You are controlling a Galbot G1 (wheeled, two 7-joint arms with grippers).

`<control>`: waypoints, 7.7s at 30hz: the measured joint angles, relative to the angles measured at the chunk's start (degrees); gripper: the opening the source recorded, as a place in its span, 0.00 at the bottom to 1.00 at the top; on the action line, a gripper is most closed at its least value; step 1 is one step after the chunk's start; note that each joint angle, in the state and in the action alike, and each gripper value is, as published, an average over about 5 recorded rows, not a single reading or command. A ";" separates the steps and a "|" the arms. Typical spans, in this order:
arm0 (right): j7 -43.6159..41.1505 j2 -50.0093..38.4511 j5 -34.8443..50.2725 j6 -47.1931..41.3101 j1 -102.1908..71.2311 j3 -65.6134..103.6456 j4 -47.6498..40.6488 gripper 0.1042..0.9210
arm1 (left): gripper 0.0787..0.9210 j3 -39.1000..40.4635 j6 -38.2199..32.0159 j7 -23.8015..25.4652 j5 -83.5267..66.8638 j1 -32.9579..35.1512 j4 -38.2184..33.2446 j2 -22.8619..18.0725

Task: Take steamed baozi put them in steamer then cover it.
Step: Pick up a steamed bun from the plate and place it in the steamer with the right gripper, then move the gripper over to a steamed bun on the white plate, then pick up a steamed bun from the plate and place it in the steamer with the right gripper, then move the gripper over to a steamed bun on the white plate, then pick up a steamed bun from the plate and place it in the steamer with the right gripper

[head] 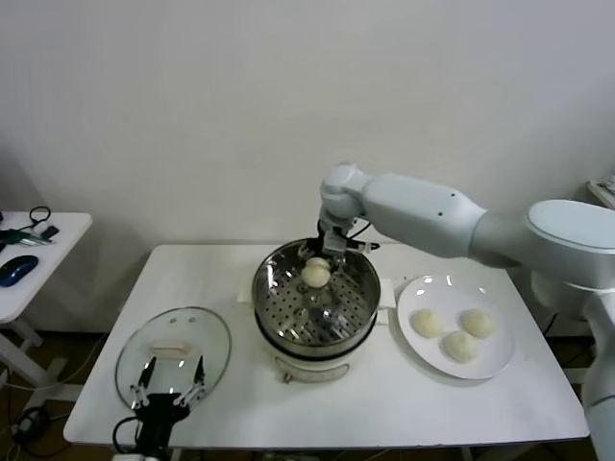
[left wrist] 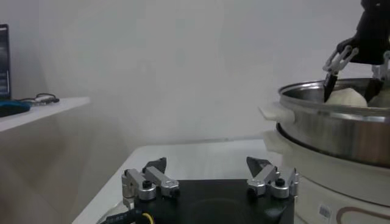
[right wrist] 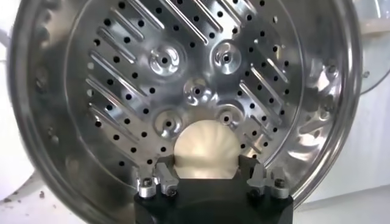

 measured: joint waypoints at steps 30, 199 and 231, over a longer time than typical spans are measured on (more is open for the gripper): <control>-1.83 -28.72 43.84 -35.21 21.34 -27.11 15.99 0.88 | 0.88 -1.44 1.25 0.45 -1.36 -2.21 -0.66 -0.34; 6.86 -43.29 30.68 -53.90 -11.38 -4.87 20.53 0.79 | 0.88 -1.30 1.87 0.17 1.59 0.08 -2.95 -1.27; -0.64 -37.17 28.62 -40.94 9.83 -11.48 22.71 0.61 | 0.88 -1.18 2.14 -0.02 2.02 0.01 -3.38 -1.32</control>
